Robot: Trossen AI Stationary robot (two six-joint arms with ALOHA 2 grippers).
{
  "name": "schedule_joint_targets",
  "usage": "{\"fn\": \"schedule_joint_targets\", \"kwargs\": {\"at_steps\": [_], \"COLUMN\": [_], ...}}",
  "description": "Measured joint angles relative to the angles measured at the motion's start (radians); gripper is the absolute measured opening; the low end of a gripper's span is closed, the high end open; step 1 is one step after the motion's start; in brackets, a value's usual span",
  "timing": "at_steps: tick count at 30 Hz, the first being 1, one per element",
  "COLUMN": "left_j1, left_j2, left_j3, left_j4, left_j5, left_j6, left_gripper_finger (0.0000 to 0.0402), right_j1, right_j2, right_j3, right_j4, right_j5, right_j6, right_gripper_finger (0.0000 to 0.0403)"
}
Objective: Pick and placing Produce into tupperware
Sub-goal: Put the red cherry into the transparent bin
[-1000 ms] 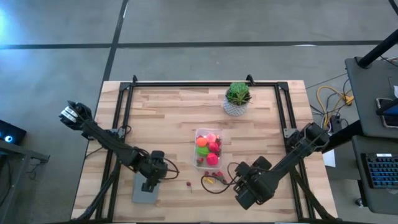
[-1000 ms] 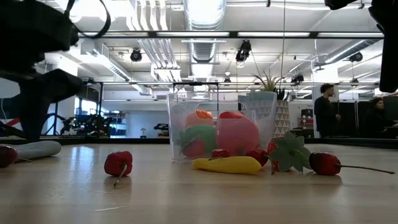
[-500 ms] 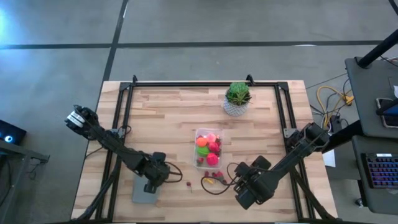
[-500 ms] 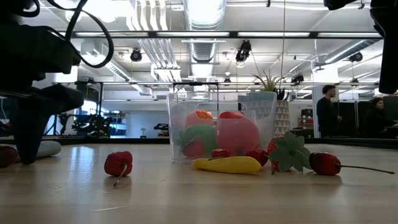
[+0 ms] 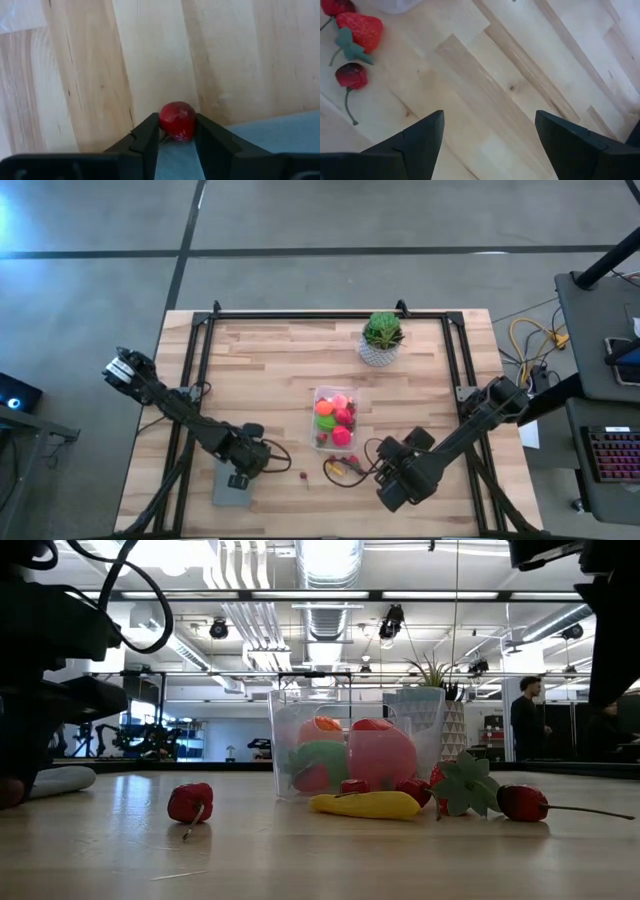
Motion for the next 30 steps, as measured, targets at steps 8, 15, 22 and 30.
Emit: {"fn": "schedule_joint_targets", "kwargs": {"at_steps": [8, 15, 22, 30], "left_j1": [0.000, 0.000, 0.014, 0.157], "left_j2": [-0.004, -0.017, -0.060, -0.173], "left_j3": [0.006, 0.023, 0.030, 0.089], "left_j4": [-0.006, -0.005, -0.022, -0.069], "left_j5": [-0.008, -0.043, -0.094, -0.232], "left_j6": [0.000, 0.000, 0.056, 0.245], "left_gripper_finger": [0.0097, 0.0097, 0.0097, 0.0097], "right_j1": [-0.013, -0.014, 0.024, 0.151], "right_j2": [0.000, 0.000, 0.001, 0.001], "right_j3": [-0.013, -0.037, -0.030, -0.032], "right_j4": [0.006, -0.001, -0.005, 0.006], "right_j5": [-0.002, -0.004, -0.036, -0.010], "right_j6": [-0.015, -0.041, 0.032, 0.177], "right_gripper_finger": [0.0303, 0.0300, 0.0308, 0.0307]}}
